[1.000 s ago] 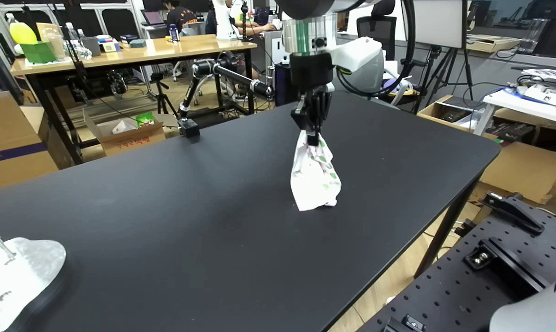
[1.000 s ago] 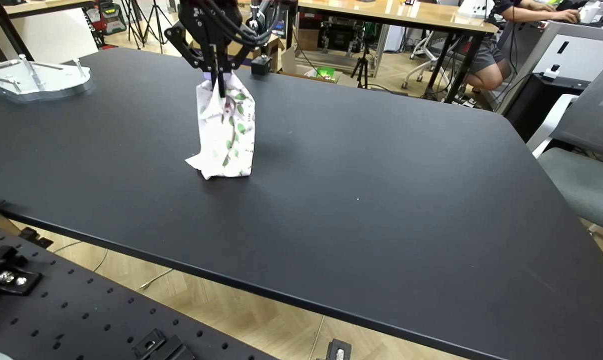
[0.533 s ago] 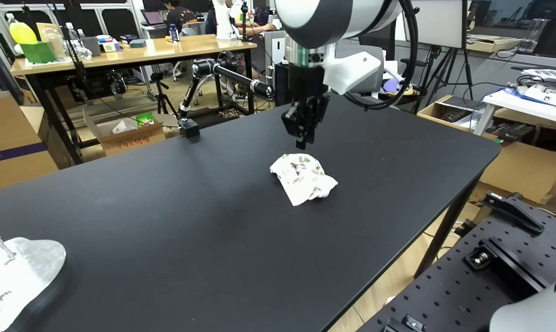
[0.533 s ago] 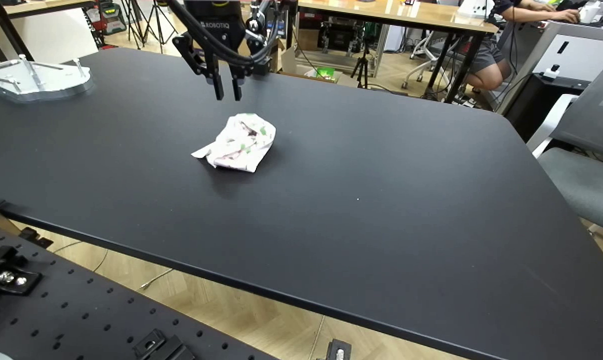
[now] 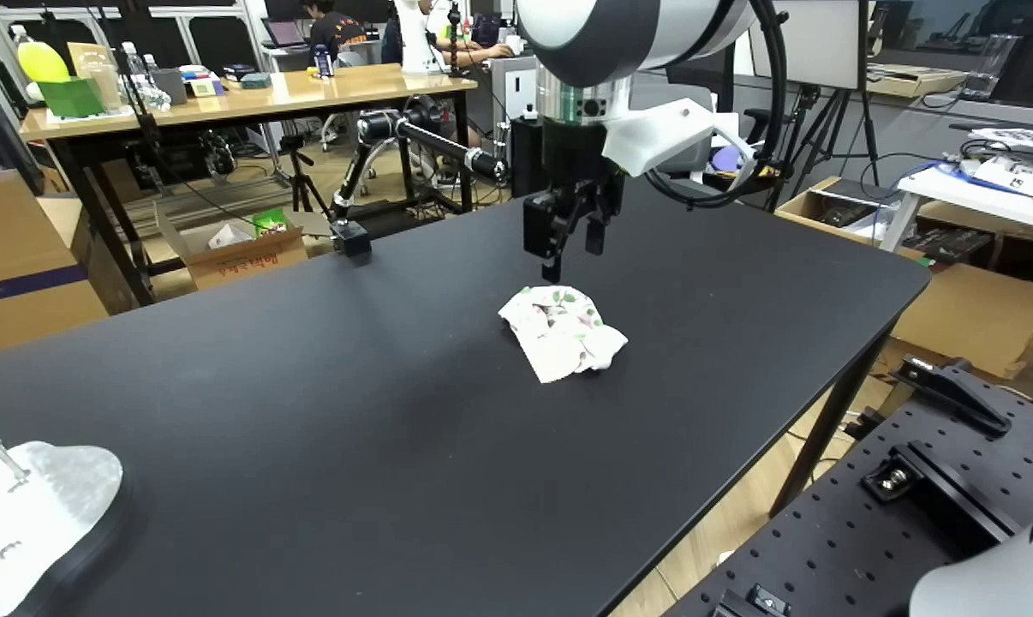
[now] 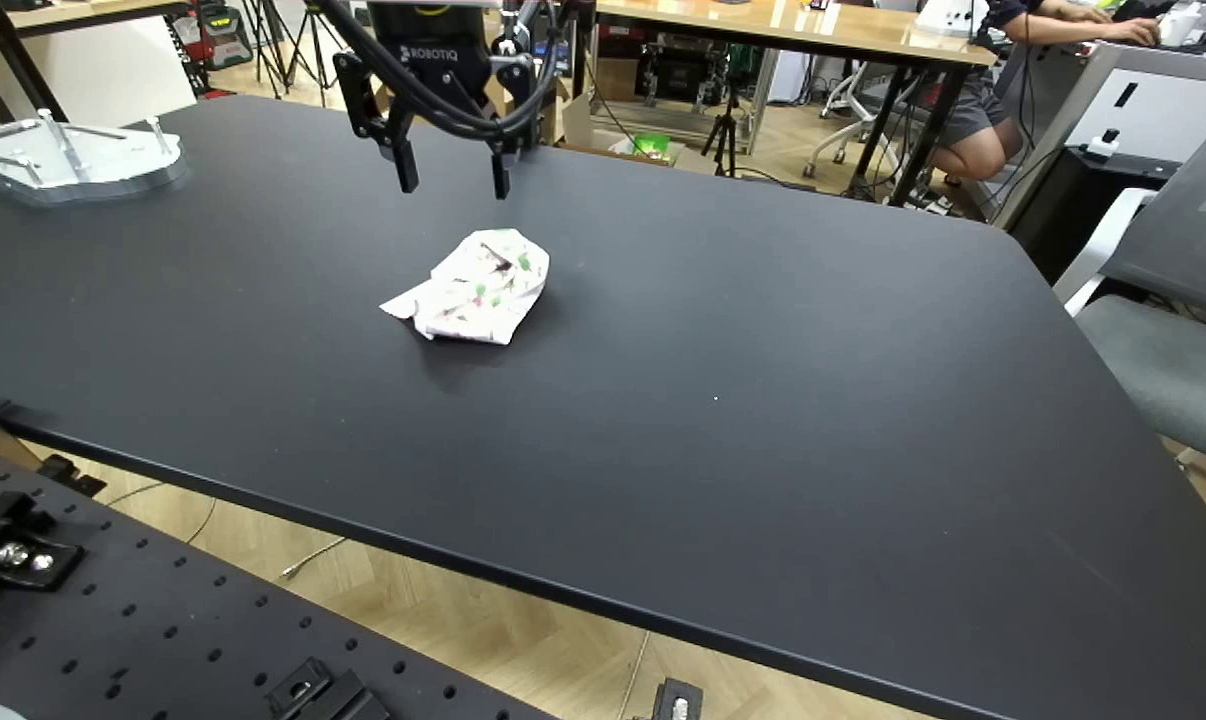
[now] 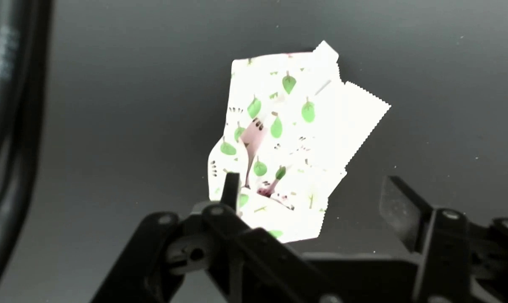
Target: Remove the white cloth from the black stand
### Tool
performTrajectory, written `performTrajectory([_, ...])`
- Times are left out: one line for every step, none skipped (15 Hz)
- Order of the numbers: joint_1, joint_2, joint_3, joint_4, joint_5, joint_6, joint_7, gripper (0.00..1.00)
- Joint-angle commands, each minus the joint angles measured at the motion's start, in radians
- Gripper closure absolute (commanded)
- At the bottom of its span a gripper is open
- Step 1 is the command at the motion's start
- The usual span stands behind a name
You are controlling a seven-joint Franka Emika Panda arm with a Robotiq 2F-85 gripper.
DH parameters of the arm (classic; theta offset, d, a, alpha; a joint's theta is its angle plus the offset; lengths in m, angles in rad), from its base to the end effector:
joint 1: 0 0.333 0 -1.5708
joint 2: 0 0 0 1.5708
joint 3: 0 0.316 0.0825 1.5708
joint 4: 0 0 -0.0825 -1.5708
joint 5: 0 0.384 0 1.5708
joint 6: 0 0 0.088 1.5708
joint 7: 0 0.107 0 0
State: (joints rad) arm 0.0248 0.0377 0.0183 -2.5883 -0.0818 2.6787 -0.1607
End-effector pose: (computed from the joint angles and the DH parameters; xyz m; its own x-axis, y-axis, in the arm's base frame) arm 0.4484 0.0219 0.2500 0.9609 0.2733 0.0443 0.2712 -0.9614 0.0473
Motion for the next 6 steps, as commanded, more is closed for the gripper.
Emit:
performTrajectory([0.005, -0.077, 0.009, -0.041, 0.016, -0.07, 0.04, 0.0])
performTrajectory([0.001, -0.021, 0.006, -0.006, 0.018, -0.042, 0.0, 0.01])
performTrajectory([0.002, -0.031, 0.007, -0.011, 0.02, -0.052, 0.001, 0.0])
performTrajectory([0.003, -0.04, 0.007, -0.017, 0.02, -0.055, 0.002, 0.0])
performTrajectory([0.003, -0.046, 0.006, -0.021, 0.02, -0.058, 0.002, 0.0])
performTrajectory([0.003, -0.049, 0.006, -0.023, 0.02, -0.061, 0.002, 0.0])
